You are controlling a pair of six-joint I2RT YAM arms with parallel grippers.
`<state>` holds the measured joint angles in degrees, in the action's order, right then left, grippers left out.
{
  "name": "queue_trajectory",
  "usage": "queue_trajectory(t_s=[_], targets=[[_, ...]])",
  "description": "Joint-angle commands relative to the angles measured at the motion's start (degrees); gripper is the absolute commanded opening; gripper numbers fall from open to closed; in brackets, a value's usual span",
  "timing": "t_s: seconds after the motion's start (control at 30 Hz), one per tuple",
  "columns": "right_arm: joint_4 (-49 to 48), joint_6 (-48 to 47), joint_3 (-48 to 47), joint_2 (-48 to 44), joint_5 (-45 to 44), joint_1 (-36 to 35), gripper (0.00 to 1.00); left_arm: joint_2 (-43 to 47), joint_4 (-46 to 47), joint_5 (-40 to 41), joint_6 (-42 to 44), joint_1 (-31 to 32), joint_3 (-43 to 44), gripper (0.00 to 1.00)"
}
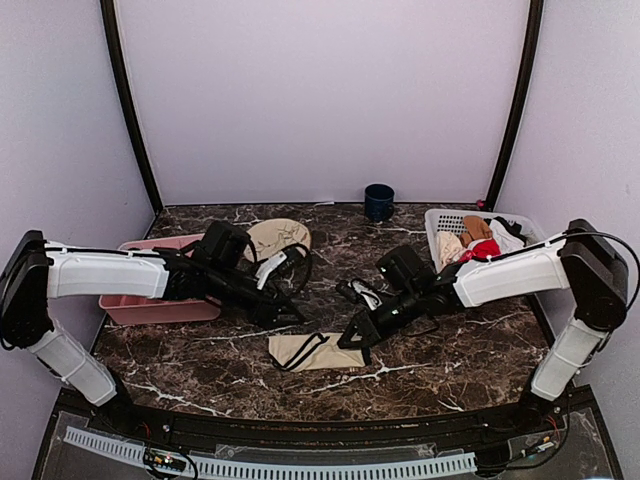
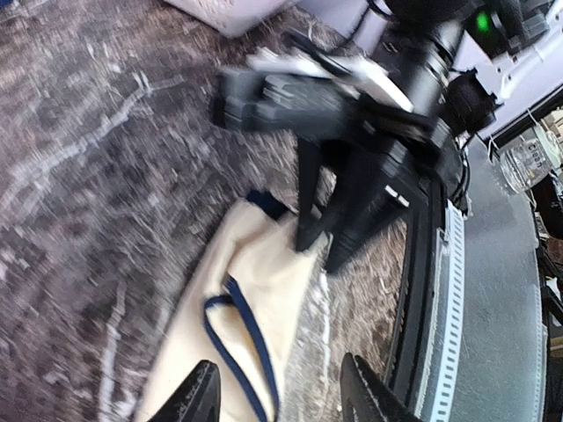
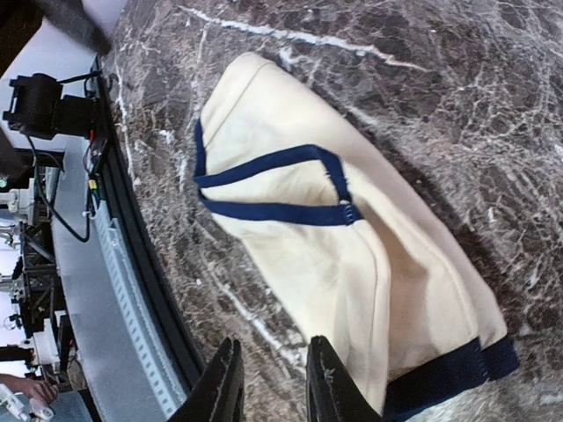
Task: Roll the underwear
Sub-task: Smooth out the underwear at the center of the board, then adjust the underwear at the center of the board.
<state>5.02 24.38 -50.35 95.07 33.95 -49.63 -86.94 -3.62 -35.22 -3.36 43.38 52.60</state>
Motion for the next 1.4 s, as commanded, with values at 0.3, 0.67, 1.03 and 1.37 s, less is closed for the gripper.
queue_trajectory(t_s=[0.3,0.67,1.03,1.37], targets=[[7.7,-12.2,-6.1,6.4,-2.7,6.6,0.24,-3.5,8.1,8.3,-9.2,8.3,-7.8,0.49],[9.3,-13.1,-7.5,7.0,0.1,6.8,0.25,-10.1,2.9,8.9,-4.5,8.6,-2.3,0.45],[12.2,-10.3,-4.4,-2.4,1.4,10.6,0.51,-13.6,-0.6,8.7,-3.2,8.5,0.1,0.19],[12.5,-9.9,1.3,-1.1,3.2,10.8,0.51,-11.9,-0.7,5.7,-3.1,8.4,0.8,0.03]])
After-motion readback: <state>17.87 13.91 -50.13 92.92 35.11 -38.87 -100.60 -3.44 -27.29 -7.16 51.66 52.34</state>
